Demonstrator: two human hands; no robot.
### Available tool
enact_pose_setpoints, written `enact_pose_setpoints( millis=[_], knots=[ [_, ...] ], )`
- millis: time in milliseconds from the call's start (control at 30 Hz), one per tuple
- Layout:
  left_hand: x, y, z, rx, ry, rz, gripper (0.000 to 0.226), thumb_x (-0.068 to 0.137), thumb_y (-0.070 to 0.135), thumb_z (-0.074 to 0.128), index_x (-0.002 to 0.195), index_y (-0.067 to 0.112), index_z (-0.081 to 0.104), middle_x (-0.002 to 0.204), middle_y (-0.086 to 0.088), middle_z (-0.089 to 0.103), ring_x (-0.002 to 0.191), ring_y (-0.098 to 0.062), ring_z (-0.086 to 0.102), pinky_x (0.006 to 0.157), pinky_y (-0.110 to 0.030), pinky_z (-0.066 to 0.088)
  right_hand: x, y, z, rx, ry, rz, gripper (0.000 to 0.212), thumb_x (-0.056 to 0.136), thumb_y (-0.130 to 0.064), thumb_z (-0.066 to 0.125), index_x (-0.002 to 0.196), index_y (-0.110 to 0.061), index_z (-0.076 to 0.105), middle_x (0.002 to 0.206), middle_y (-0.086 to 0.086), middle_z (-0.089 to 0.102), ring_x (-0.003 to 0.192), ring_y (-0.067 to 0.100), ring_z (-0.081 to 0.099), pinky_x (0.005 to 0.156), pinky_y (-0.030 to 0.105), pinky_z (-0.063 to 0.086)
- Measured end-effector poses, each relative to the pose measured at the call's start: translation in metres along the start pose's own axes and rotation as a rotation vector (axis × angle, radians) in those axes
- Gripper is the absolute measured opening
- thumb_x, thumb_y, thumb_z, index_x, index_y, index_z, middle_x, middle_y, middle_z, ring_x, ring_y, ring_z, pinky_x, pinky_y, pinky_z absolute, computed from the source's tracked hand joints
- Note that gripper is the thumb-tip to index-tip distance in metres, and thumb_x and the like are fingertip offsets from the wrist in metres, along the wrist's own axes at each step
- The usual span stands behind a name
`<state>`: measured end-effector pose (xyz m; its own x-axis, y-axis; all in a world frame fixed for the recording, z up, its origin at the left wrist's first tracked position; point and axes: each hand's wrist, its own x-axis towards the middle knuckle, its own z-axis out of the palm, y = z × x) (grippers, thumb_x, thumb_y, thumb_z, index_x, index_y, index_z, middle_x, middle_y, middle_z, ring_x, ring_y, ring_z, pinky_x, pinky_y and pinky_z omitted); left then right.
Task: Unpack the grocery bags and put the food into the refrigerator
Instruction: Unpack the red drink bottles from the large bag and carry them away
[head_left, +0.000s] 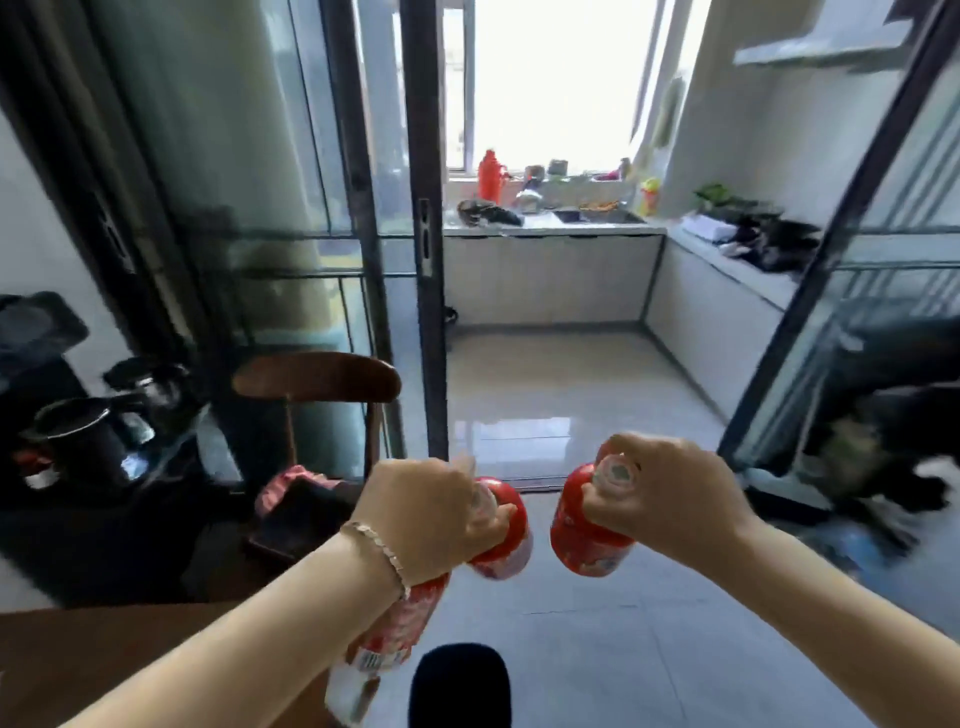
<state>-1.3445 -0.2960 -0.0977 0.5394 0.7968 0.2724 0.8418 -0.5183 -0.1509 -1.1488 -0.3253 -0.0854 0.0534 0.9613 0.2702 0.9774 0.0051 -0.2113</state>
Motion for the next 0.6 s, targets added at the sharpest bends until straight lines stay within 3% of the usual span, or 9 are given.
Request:
enact_pose_setpoints(
  millis=[233,300,400,533,600],
  knots=[
    [0.157,0.212,0.026,-0.153,0.036,0.209,0.04,0.085,0.06,0.04,0.088,0.021,0.049,0.084,0.003,0.064,0.077,-0.021,0.06,0.063,-0.022,0.032,-0.035,0.234,-0.062,-0.067,0.038,0.293,0.025,0.073,-0.044,0.061,0.083,-0.022,0.061,0.078,-0.004,0.065,0.076,0.018,0.058,0.061,0.025,0.038],
    [0.194,0.268,0.025,-0.216,0.063,0.273,0.041,0.084,0.063,0.039,0.084,0.022,0.043,0.082,0.003,0.063,0.072,-0.019,0.055,0.063,-0.022,0.033,-0.042,0.291,-0.083,-0.068,0.046,0.367,0.023,0.072,-0.043,0.062,0.082,-0.022,0.06,0.075,-0.006,0.061,0.074,0.017,0.054,0.058,0.025,0.037],
    [0.248,0.346,0.017,-0.283,0.095,0.364,0.044,0.085,0.064,0.038,0.088,0.021,0.049,0.085,0.003,0.065,0.072,-0.018,0.054,0.063,-0.022,0.034,-0.048,0.367,-0.112,-0.089,0.082,0.448,0.022,0.072,-0.043,0.063,0.082,-0.024,0.06,0.072,-0.007,0.056,0.074,0.018,0.053,0.053,0.022,0.033],
    [0.314,0.435,0.001,-0.35,0.106,0.477,0.043,0.085,0.06,0.04,0.077,0.018,0.044,0.059,0.007,0.043,0.063,-0.018,0.046,0.062,-0.024,0.032,-0.052,0.455,-0.141,-0.118,0.153,0.599,0.022,0.073,-0.042,0.063,0.079,-0.022,0.057,0.074,-0.005,0.057,0.074,0.021,0.051,0.061,0.026,0.034],
    [0.35,0.476,-0.005,-0.376,0.132,0.53,0.046,0.083,0.063,0.04,0.073,0.019,0.043,0.056,0.006,0.04,0.061,-0.018,0.045,0.061,-0.025,0.033,-0.05,0.497,-0.154,-0.128,0.183,0.652,0.025,0.073,-0.043,0.062,0.081,-0.019,0.058,0.077,-0.003,0.061,0.075,0.024,0.056,0.061,0.027,0.037]
  ],
)
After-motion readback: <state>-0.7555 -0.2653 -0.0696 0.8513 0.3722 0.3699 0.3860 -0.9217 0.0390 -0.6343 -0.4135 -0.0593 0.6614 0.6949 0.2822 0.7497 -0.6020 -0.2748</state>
